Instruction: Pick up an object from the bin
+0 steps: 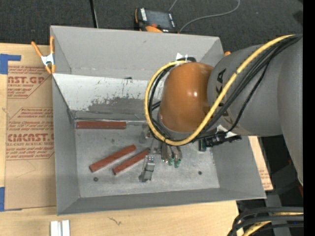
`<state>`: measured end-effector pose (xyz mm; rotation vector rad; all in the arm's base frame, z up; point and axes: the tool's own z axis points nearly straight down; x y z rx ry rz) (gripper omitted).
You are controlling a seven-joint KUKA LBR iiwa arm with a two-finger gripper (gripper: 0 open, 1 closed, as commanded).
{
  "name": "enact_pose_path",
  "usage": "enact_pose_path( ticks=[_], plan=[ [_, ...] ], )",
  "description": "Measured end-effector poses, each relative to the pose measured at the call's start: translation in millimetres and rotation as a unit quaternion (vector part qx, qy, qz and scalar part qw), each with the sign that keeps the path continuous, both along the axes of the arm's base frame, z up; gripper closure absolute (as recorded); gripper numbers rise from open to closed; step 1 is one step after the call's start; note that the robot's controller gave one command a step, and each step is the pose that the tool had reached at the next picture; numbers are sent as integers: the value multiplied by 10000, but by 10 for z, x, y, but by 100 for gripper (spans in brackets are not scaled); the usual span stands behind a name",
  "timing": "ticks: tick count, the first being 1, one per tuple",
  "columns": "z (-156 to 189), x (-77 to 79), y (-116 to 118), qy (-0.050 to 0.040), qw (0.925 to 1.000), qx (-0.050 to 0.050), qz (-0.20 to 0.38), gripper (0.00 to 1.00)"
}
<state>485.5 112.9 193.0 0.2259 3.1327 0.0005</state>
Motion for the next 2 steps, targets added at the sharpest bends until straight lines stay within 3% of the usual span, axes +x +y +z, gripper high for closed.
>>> enact_pose_path(
  ticks=[1,2],
  plan=[
    [-1248,411,800,16,9993,3,376,0],
    [-1203,421,781,0,9994,2,360,100]
  ],
)
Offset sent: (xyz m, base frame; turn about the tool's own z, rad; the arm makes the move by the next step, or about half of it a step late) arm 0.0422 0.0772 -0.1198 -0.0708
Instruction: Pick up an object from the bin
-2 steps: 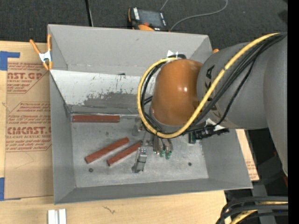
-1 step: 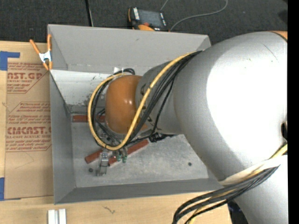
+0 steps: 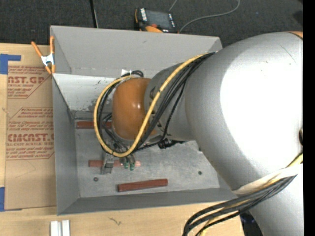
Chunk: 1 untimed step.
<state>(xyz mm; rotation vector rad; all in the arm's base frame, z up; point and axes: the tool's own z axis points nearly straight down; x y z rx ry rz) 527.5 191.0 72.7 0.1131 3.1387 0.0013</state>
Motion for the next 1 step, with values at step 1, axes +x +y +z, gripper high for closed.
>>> enact_pose_path(
  ticks=[1],
  plan=[
    [1450,0,-94,-39,9998,12,173,100]
  ],
)
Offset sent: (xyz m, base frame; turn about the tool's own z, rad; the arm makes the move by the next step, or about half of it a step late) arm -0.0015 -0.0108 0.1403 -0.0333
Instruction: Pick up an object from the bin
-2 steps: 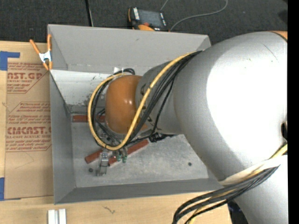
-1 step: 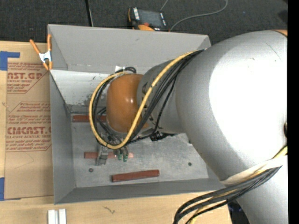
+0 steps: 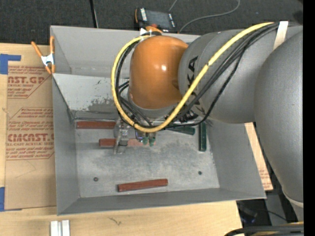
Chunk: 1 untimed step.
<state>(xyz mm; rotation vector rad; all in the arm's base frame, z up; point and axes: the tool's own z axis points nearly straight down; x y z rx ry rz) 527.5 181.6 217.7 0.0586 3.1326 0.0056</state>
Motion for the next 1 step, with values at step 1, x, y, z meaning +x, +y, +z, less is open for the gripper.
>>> enact_pose_path(
  ticks=[1],
  plan=[
    [-363,-292,-87,53,9990,-22,443,100]
  ],
)
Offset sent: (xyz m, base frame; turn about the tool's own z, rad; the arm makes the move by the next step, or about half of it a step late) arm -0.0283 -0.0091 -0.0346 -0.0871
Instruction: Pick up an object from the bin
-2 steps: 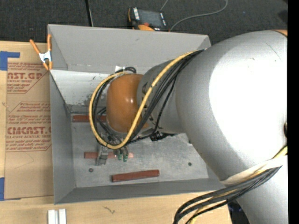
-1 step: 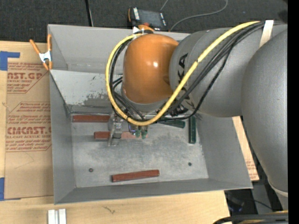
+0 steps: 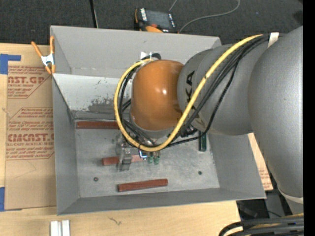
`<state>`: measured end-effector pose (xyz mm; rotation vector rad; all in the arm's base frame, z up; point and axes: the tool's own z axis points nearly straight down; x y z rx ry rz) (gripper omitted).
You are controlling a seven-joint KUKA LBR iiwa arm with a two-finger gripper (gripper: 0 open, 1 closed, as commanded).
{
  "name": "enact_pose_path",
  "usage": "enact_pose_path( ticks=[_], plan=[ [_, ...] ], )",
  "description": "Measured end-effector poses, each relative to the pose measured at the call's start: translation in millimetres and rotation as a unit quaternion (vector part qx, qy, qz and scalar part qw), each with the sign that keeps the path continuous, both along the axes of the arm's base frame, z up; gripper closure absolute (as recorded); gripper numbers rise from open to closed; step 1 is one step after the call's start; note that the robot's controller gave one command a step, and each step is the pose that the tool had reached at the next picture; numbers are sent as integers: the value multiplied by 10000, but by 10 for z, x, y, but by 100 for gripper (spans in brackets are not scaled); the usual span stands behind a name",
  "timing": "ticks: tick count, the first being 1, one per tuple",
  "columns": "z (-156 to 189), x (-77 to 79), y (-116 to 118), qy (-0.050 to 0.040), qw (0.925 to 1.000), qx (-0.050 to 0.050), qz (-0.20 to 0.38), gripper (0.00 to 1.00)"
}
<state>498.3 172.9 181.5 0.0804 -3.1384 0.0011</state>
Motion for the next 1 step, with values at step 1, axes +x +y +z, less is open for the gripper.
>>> enact_pose_path(
  ticks=[1],
  plan=[
    [1114,202,321,-64,9999,27,149,100]
  ],
)
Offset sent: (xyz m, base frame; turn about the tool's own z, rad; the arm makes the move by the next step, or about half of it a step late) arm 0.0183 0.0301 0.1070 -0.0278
